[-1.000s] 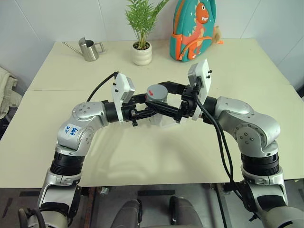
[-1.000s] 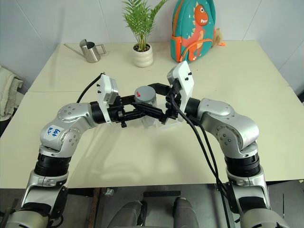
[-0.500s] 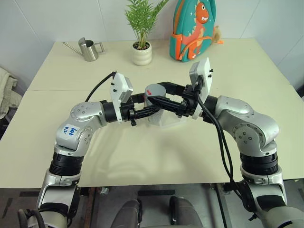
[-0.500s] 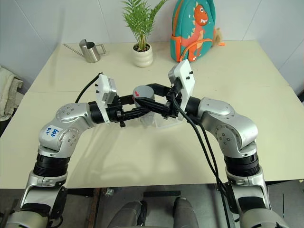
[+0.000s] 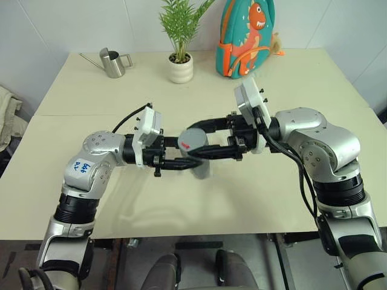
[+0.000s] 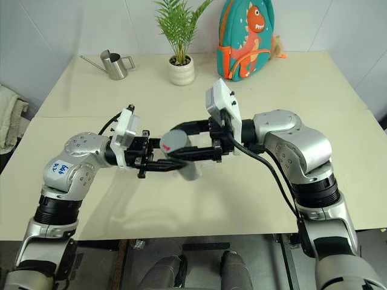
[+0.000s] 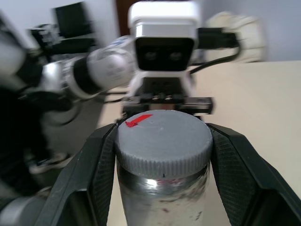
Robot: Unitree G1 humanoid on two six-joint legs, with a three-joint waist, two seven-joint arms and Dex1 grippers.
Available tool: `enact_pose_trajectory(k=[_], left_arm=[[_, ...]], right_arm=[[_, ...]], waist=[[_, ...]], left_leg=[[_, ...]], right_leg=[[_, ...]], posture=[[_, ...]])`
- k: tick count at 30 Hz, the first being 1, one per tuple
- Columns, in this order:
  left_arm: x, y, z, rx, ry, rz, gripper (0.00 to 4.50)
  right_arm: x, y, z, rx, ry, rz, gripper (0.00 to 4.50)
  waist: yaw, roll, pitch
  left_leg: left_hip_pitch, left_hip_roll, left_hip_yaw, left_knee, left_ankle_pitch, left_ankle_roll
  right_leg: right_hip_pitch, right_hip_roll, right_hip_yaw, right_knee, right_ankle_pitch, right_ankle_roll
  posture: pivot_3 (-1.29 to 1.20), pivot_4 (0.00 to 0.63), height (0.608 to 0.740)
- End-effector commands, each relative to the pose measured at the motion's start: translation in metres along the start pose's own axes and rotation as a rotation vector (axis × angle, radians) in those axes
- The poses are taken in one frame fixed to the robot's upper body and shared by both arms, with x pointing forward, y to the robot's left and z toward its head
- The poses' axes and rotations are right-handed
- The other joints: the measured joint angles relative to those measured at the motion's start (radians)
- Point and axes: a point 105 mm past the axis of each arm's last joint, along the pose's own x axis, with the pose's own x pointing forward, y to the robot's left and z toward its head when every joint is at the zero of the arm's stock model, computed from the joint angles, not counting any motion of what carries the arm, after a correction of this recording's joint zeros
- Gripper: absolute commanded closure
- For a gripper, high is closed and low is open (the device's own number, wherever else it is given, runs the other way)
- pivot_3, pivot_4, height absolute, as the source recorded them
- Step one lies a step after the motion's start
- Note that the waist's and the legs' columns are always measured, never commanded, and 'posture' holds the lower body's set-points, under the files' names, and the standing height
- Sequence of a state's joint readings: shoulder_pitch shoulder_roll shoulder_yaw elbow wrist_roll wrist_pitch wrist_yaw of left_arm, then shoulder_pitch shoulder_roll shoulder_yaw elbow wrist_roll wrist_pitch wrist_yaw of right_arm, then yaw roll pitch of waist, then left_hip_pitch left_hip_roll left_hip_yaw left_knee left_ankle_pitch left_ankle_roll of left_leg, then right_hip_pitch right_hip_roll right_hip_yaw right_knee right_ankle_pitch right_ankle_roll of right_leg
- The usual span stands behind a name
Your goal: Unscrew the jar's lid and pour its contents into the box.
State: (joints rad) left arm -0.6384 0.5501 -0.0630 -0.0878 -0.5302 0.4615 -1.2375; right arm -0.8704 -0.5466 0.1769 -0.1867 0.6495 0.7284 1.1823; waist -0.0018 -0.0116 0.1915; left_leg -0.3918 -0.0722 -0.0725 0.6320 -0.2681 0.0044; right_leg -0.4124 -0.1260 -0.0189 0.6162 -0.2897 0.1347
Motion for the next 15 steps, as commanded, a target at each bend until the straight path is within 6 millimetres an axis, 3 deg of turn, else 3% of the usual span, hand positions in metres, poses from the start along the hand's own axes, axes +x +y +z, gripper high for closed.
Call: enact_pose_trajectory(k=[1, 7, 13, 15], left_arm=[[0.005, 0.003, 0.013, 0.063, -0.061, -0.005, 2.57], [0.0, 0.014, 0.013, 0.07, -0.104, 0.12, 2.57], [-0.012, 0.022, 0.005, 0.099, -0.046, 0.204, 2.57], [-0.021, 0.031, 0.005, 0.107, -0.024, 0.266, 2.57]], right_arm=[[0.012, 0.015, 0.005, -0.04, 0.014, 0.123, 1.96], [0.004, -0.001, 0.012, -0.009, -0.022, 0.019, 1.96], [-0.015, -0.017, 0.011, 0.015, -0.062, -0.095, 0.02], [-0.025, -0.026, 0.012, -0.014, -0.075, -0.185, 0.02]], waist=[[0.001, 0.0, 0.0], [0.001, 0.0, 0.0], [0.0, 0.0, 0.0], [0.002, 0.0, 0.0]], left_leg=[[0.0, 0.0, 0.0, 0.0, 0.0, 0.0], [0.0, 0.0, 0.0, 0.0, 0.0, 0.0], [0.0, 0.0, 0.0, 0.0, 0.0, 0.0], [0.0, 0.0, 0.0, 0.001, 0.0, 0.0]], right_leg=[[0.0, 0.0, 0.0, 0.0, 0.0, 0.0], [0.0, -0.001, 0.0, -0.001, 0.0, 0.001], [0.0, 0.0, 0.0, -0.001, 0.0, 0.001], [0.0, -0.001, 0.0, -0.001, 0.0, 0.001]], posture=[[0.0, 0.15, 0.74], [0.0, 0.15, 0.74], [0.0, 0.15, 0.74], [0.0, 0.15, 0.74]])
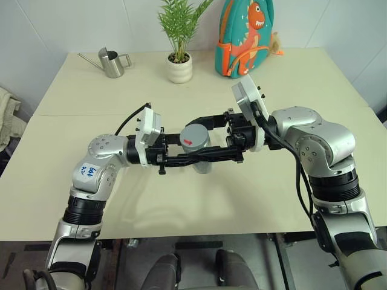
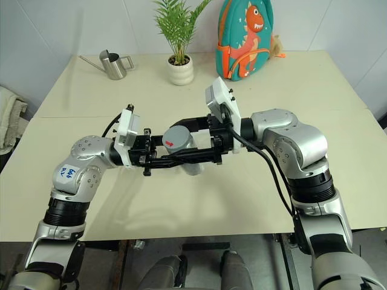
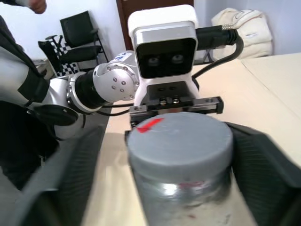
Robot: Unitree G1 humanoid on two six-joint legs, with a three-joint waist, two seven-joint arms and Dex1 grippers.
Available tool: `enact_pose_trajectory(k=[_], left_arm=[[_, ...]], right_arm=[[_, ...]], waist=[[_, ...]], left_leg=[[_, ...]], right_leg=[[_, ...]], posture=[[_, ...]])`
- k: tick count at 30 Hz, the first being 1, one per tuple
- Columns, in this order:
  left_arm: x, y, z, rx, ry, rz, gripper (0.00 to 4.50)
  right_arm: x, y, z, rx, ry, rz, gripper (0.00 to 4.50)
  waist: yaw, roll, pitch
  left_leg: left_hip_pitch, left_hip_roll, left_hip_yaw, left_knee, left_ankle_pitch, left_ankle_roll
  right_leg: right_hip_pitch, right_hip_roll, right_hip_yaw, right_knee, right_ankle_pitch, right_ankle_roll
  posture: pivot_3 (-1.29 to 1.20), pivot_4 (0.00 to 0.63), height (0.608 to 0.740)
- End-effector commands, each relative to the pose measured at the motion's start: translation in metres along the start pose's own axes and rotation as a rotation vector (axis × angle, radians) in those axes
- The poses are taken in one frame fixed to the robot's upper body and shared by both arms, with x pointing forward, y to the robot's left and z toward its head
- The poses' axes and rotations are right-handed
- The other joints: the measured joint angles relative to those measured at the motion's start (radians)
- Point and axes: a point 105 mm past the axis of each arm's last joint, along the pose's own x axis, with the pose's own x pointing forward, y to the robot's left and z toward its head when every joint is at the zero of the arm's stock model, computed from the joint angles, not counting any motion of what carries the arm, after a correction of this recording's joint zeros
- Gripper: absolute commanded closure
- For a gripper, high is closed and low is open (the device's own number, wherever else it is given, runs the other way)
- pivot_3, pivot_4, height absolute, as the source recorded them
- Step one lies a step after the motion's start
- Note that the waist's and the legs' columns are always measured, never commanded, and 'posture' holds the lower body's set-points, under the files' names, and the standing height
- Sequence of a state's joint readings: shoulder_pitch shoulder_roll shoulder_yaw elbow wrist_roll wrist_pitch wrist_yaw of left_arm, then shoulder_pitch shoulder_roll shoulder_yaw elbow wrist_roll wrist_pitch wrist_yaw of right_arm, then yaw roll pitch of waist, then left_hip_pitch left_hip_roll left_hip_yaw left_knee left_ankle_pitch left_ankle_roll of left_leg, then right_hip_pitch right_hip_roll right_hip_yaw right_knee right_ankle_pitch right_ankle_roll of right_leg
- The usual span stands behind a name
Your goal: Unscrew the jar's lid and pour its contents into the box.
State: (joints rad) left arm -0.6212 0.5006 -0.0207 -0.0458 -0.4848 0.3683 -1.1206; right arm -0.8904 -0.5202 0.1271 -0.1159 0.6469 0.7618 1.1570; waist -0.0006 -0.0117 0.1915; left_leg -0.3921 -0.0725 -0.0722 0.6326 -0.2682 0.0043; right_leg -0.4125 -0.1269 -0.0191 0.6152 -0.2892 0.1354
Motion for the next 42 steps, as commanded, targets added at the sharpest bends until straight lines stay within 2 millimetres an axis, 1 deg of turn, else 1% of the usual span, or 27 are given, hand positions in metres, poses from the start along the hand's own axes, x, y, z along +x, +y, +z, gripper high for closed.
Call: enact_pose_trajectory(k=[1, 3, 7, 12, 15, 18, 21, 25, 31, 33, 35, 37, 42], left_arm=[[-0.016, 0.017, 0.006, 0.055, 0.021, 0.105, 2.57], [-0.018, 0.018, 0.006, 0.047, 0.032, 0.118, 2.57], [-0.013, 0.016, -0.001, 0.04, 0.082, 0.121, 2.57], [0.0, 0.013, 0.0, 0.031, 0.074, 0.096, 2.57], [0.003, 0.013, 0.001, 0.028, 0.066, 0.096, 2.57], [0.005, 0.014, 0.001, 0.026, 0.067, 0.094, 2.57], [0.005, 0.013, 0.0, 0.029, 0.07, 0.087, 2.57], [0.005, 0.014, 0.001, 0.031, 0.068, 0.088, 2.57], [0.003, 0.01, -0.004, 0.018, 0.074, 0.087, 2.57], [0.002, 0.009, -0.005, 0.011, 0.076, 0.089, 2.57], [0.001, 0.005, -0.007, -0.015, 0.084, 0.074, 2.57], [0.001, 0.004, -0.008, -0.017, 0.085, 0.071, 2.57], [0.001, 0.005, -0.007, -0.009, 0.078, 0.079, 2.57]], right_arm=[[-0.018, -0.012, 0.011, -0.081, -0.046, -0.137, 0.02], [-0.02, -0.014, 0.011, -0.098, -0.048, -0.171, 0.02], [-0.011, -0.014, 0.008, -0.117, -0.041, -0.209, 0.02], [0.013, -0.009, 0.01, -0.123, -0.064, -0.207, 0.02], [0.021, -0.009, 0.006, -0.11, -0.047, -0.205, 0.02], [0.025, -0.012, 0.0, -0.108, -0.031, -0.214, 0.02], [0.025, -0.019, 0.0, -0.109, -0.034, -0.245, 0.02], [0.019, -0.024, 0.002, -0.119, -0.047, -0.256, 0.02], [-0.008, -0.041, 0.007, -0.125, -0.048, -0.299, 0.02], [-0.018, -0.042, 0.009, -0.121, -0.049, -0.303, 0.02], [-0.028, -0.038, 0.012, -0.104, -0.075, -0.278, 0.02], [-0.036, -0.036, 0.011, -0.081, -0.075, -0.267, 0.02], [-0.057, -0.04, 0.0, -0.059, -0.027, -0.312, 0.02]], waist=[[0.001, 0.0, 0.0], [0.0, 0.0, 0.0], [0.0, 0.0, 0.0], [-0.003, 0.0, 0.0], [-0.001, 0.0, 0.0], [-0.001, 0.0, 0.0], [-0.001, 0.0, 0.0], [-0.001, 0.0, 0.0], [-0.003, 0.0, 0.0], [-0.002, 0.0, 0.0], [-0.001, 0.0, 0.0], [0.001, 0.0, 0.0], [0.0, 0.0, 0.0]], left_leg=[[0.0, 0.0, 0.0, 0.0, 0.0, 0.0], [0.0, -0.001, 0.0, 0.0, 0.0, 0.0], [0.0, 0.0, 0.0, 0.0, 0.0, 0.001], [-0.001, 0.0, 0.0, -0.001, 0.0, 0.0], [-0.001, 0.0, 0.0, 0.0, 0.0, 0.0], [-0.001, -0.001, 0.0, 0.001, 0.0, 0.0], [0.0, -0.001, 0.0, 0.001, 0.0, 0.0], [-0.001, -0.001, 0.0, 0.001, 0.0, 0.0], [0.0, 0.0, 0.0, 0.001, 0.0, 0.0], [0.0, 0.0, 0.001, 0.001, 0.0, 0.0], [-0.001, -0.001, 0.001, 0.001, 0.0, 0.001], [-0.001, -0.001, 0.001, 0.001, 0.0, 0.001], [-0.001, -0.001, 0.001, 0.001, -0.001, 0.001]], right_leg=[[0.0, 0.0, 0.0, -0.001, 0.0, 0.0], [0.0, 0.0, 0.0, -0.001, 0.0, 0.001], [0.0, 0.0, 0.0, -0.001, 0.001, 0.001], [-0.001, 0.0, 0.0, -0.001, 0.001, 0.001], [-0.001, 0.0, 0.0, 0.0, 0.001, 0.001], [0.0, -0.001, 0.0, 0.0, 0.001, 0.002], [0.0, 0.0, 0.0, 0.001, 0.001, 0.002], [0.0, 0.0, 0.0, 0.001, 0.001, 0.002], [0.0, 0.0, 0.001, 0.001, 0.001, 0.002], [0.0, 0.0, 0.0, 0.001, 0.001, 0.002], [0.0, 0.0, 0.0, 0.001, 0.001, 0.002], [0.0, 0.0, 0.0, 0.0, 0.001, 0.002], [0.0, 0.0, 0.0, -0.001, 0.001, 0.002]], posture=[[0.0, 0.15, 0.74], [0.0, 0.15, 0.74], [0.0, 0.15, 0.74], [0.0, 0.15, 0.74], [0.0, 0.15, 0.74], [0.0, 0.15, 0.74], [0.0, 0.15, 0.74], [0.0, 0.15, 0.74], [0.0, 0.15, 0.74], [0.0, 0.15, 0.74], [0.0, 0.15, 0.74], [0.0, 0.15, 0.74], [0.0, 0.15, 0.74]])
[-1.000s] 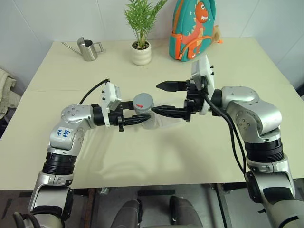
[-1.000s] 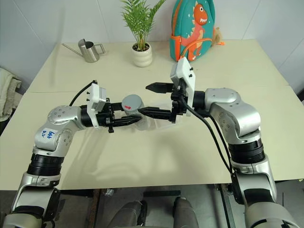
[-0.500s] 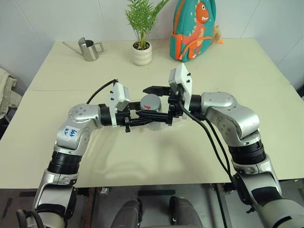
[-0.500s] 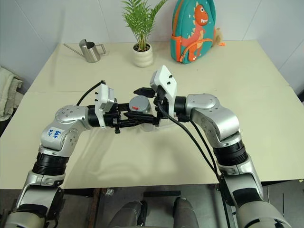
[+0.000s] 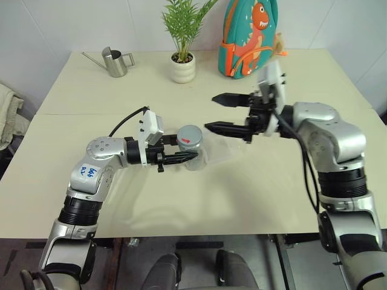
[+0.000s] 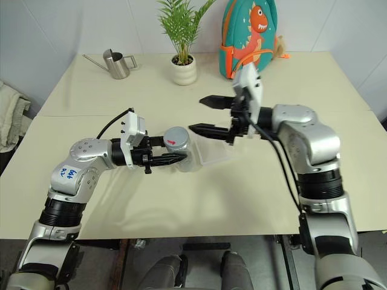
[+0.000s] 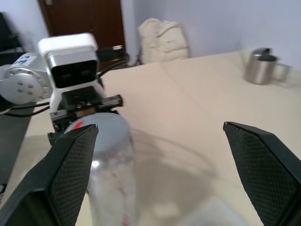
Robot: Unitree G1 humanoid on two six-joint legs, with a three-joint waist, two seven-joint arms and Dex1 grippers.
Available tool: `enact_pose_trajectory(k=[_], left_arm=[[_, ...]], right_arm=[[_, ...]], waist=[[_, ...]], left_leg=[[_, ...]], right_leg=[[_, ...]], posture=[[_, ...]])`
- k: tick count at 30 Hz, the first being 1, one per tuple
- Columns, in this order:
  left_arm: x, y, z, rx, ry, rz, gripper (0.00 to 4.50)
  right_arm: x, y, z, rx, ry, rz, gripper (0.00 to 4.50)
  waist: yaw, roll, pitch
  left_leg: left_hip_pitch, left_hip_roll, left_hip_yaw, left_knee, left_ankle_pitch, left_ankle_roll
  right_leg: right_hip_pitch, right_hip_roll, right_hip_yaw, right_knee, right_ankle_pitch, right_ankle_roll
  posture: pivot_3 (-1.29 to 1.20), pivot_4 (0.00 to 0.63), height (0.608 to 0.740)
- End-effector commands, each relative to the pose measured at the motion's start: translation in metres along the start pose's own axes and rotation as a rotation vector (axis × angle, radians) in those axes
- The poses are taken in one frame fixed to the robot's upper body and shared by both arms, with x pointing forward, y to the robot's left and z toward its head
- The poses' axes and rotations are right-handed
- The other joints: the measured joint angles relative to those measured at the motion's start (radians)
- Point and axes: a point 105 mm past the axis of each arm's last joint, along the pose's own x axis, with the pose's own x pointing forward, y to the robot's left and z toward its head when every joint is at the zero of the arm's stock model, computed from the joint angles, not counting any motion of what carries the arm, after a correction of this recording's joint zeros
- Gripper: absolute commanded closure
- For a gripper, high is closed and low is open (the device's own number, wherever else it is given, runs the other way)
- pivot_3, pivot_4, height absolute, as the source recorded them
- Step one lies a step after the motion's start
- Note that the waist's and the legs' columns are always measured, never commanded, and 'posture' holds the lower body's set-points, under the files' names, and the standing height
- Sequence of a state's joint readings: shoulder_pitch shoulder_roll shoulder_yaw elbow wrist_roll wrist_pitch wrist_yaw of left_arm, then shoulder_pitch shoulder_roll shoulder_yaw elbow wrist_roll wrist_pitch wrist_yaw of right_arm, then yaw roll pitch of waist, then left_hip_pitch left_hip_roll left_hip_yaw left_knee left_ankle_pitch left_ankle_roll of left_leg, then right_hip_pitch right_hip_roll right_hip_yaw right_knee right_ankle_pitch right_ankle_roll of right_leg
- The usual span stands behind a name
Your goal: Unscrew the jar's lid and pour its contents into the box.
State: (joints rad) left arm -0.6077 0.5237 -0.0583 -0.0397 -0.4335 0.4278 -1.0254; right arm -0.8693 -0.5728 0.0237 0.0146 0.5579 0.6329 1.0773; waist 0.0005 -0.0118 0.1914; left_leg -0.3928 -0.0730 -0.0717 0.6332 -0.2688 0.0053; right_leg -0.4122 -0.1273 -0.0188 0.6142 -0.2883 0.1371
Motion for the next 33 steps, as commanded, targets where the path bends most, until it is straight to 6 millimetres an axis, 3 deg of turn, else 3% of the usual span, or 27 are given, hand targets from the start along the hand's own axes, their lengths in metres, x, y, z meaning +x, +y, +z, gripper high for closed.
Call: enact_pose_trajectory(k=[1, 4, 6, 10, 14, 21, 33], left_arm=[[0.0, -0.004, 0.013, 0.052, -0.032, -0.014, 2.57], [-0.001, -0.002, 0.013, 0.052, -0.031, -0.01, 2.57], [-0.002, -0.001, 0.013, 0.052, -0.03, -0.009, 2.57], [0.0, 0.001, 0.014, 0.052, -0.03, -0.006, 2.57], [0.003, 0.001, 0.014, 0.051, -0.03, -0.011, 2.57], [0.006, -0.001, 0.014, 0.047, -0.033, -0.02, 2.57], [0.007, -0.001, 0.015, 0.049, -0.035, -0.022, 2.57]], right_arm=[[-0.015, -0.003, 0.0, -0.005, 0.0, -0.018, 0.02], [-0.024, -0.005, 0.002, -0.005, 0.008, -0.025, 0.02], [-0.02, 0.0, 0.01, -0.016, -0.017, -0.006, 0.02], [0.006, 0.032, 0.027, 0.0, -0.084, 0.133, 0.02], [0.031, 0.044, 0.024, -0.031, -0.061, 0.144, 0.02], [0.06, 0.04, 0.011, -0.051, 0.002, 0.088, 0.02], [0.06, 0.033, -0.004, -0.046, 0.032, 0.063, 0.02]], waist=[[-0.003, 0.0, 0.0], [-0.003, 0.0, 0.0], [-0.003, 0.0, 0.0], [-0.005, 0.0, 0.0], [-0.001, 0.0, 0.0], [-0.001, 0.0, 0.0], [-0.005, 0.0, 0.0]], left_leg=[[0.0, 0.0, 0.0, 0.0, 0.0, 0.0], [0.0, 0.0, 0.001, 0.0, 0.0, 0.0], [0.0, 0.0, 0.001, 0.0, 0.0, 0.0], [0.0, 0.001, 0.001, 0.0, 0.0, 0.0], [0.0, 0.001, 0.0, 0.0, 0.0, 0.0], [0.0, -0.001, 0.0, 0.002, 0.0, 0.0], [0.0, 0.0, 0.0, 0.001, 0.0, 0.0]], right_leg=[[0.0, 0.0, 0.0, 0.0, 0.0, 0.0], [0.0, 0.0, 0.0, 0.0, 0.0, 0.0], [0.0, 0.0, 0.0, 0.0, 0.0, 0.0], [-0.001, 0.0, 0.001, 0.001, 0.0, 0.0], [0.0, 0.0, 0.0, 0.001, 0.0, 0.0], [0.0, -0.001, 0.0, 0.002, 0.001, 0.001], [-0.001, 0.0, 0.001, 0.002, 0.001, 0.001]], posture=[[0.0, 0.15, 0.74], [0.0, 0.15, 0.74], [0.0, 0.15, 0.74], [0.0, 0.15, 0.74], [0.0, 0.15, 0.74], [0.0, 0.15, 0.74], [0.0, 0.15, 0.74]])
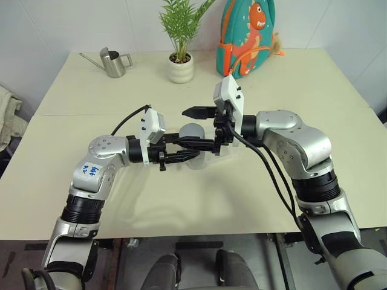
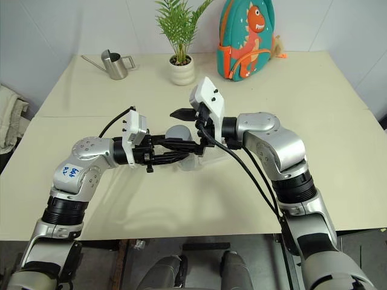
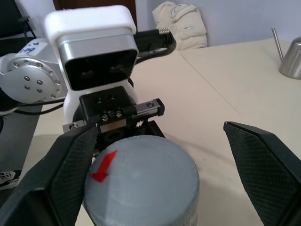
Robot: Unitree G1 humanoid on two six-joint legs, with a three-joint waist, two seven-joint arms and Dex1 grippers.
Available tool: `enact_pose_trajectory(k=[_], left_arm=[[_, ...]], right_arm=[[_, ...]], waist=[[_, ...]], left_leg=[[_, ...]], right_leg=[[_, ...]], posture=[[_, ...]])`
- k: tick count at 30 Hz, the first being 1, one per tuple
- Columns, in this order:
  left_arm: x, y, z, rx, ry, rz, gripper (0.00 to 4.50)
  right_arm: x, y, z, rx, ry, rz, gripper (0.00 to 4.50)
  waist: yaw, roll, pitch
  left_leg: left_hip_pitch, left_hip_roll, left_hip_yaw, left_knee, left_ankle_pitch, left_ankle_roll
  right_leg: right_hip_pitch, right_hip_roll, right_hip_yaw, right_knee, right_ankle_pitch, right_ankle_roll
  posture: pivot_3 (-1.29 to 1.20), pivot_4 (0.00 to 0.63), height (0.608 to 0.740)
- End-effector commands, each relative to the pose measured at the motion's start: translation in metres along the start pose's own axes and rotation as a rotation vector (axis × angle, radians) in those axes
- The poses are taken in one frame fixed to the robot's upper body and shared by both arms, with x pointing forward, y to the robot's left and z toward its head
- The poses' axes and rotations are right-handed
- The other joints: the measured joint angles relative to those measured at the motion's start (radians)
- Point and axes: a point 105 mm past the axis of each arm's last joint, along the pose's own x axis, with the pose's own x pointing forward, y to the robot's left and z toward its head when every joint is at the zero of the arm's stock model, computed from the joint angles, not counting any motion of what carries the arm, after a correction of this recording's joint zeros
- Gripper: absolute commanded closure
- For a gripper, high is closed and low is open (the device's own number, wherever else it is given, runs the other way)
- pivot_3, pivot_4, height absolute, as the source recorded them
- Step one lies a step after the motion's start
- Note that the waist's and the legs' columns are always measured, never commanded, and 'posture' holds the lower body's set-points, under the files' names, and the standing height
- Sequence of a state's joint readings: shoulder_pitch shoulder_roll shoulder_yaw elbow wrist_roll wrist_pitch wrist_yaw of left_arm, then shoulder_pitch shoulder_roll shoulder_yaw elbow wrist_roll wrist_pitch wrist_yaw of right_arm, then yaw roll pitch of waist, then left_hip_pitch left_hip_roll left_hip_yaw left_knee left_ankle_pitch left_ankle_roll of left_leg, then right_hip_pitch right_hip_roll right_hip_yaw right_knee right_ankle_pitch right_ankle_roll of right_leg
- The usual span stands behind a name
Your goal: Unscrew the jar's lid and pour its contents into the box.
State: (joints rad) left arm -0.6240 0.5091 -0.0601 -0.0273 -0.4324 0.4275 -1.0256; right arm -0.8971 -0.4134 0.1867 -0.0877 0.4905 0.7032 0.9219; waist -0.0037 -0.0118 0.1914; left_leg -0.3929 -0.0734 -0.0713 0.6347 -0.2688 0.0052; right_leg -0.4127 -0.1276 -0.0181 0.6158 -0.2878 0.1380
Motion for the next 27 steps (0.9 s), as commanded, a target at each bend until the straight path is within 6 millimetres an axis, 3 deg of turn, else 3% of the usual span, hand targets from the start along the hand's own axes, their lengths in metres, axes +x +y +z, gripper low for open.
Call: enact_pose_trajectory(k=[1, 8, 24, 27], left_arm=[[0.004, -0.003, 0.013, 0.05, -0.024, -0.018, 2.57], [0.005, 0.0, 0.014, 0.059, -0.032, -0.019, 2.57], [-0.001, 0.001, 0.01, 0.063, -0.012, 0.005, 2.57], [-0.002, 0.002, 0.011, 0.064, -0.011, 0.008, 2.57]], right_arm=[[-0.003, 0.0, 0.005, -0.038, -0.014, -0.004, 0.02], [-0.029, -0.036, 0.004, -0.012, -0.015, -0.119, 0.02], [-0.098, -0.061, 0.002, -0.008, -0.011, -0.209, 0.02], [-0.103, -0.062, 0.01, -0.034, -0.031, -0.224, 0.02]], waist=[[0.0, 0.0, 0.0], [0.001, 0.0, 0.0], [0.004, 0.0, 0.0], [0.001, 0.0, 0.0]], left_leg=[[0.0, 0.0, 0.0, 0.0, 0.0, 0.0], [0.0, 0.0, 0.0, 0.001, 0.0, 0.0], [0.0, 0.0, 0.001, 0.0, -0.001, 0.001], [0.0, 0.0, 0.002, 0.0, -0.001, 0.001]], right_leg=[[0.0, 0.0, 0.0, 0.0, 0.0, 0.0], [0.0, 0.0, 0.0, 0.001, 0.0, 0.0], [0.001, 0.0, 0.0, -0.002, 0.0, 0.0], [0.0, 0.0, 0.0, -0.002, 0.0, 0.0]], posture=[[0.0, 0.15, 0.74], [0.0, 0.15, 0.74], [0.0, 0.15, 0.74], [0.0, 0.15, 0.74]])
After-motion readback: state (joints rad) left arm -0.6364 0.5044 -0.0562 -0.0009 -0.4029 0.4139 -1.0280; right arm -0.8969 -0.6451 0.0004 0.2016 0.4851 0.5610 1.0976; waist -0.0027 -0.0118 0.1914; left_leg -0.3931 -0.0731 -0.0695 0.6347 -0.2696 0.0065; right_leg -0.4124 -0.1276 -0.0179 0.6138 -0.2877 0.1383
